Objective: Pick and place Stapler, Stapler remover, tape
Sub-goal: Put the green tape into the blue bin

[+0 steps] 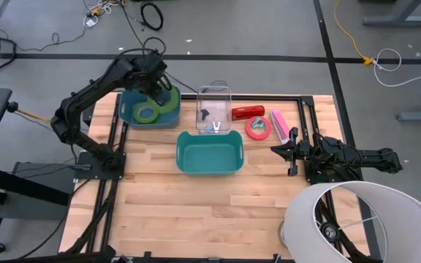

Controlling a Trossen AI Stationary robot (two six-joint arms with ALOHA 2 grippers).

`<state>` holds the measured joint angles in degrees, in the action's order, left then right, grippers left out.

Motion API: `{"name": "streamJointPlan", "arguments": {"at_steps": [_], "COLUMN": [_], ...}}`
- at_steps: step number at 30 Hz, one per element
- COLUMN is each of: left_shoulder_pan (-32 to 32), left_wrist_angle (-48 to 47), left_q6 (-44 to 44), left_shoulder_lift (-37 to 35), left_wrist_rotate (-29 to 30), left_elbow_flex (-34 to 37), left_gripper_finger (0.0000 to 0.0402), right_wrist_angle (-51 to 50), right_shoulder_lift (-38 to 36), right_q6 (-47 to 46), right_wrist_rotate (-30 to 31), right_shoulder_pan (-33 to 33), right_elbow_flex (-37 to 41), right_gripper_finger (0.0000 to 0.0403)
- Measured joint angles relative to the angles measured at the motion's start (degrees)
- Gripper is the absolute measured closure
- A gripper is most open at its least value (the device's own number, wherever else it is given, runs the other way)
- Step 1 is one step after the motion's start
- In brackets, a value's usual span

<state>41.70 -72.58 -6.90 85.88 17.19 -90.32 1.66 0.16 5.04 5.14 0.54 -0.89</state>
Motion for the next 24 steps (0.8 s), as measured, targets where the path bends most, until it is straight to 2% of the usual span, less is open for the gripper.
{"name": "streamJointPlan", "arguments": {"at_steps": [9, 24], "left_shoulder_pan": [4.6, 5.29], "left_wrist_angle": [-0.08, 0.07], "left_q6": [-1.49, 0.09], "left_shoulder_lift": [6.16, 11.75], "left_wrist_rotate": [-1.99, -4.41], "left_elbow_flex": [-0.02, -0.02], "left_gripper_finger": [0.0296, 0.0296], "right_wrist_angle": [-0.01, -0.01], "right_shoulder_lift": [0.0, 0.0], "right_q6": [0.0, 0.0], "right_wrist_rotate": [-0.01, -0.01], "right_shoulder_pan": [0.02, 0.0], "right_elbow_flex": [-0.02, -0.02], "right_gripper_finger": [0.0385, 0.0385]}}
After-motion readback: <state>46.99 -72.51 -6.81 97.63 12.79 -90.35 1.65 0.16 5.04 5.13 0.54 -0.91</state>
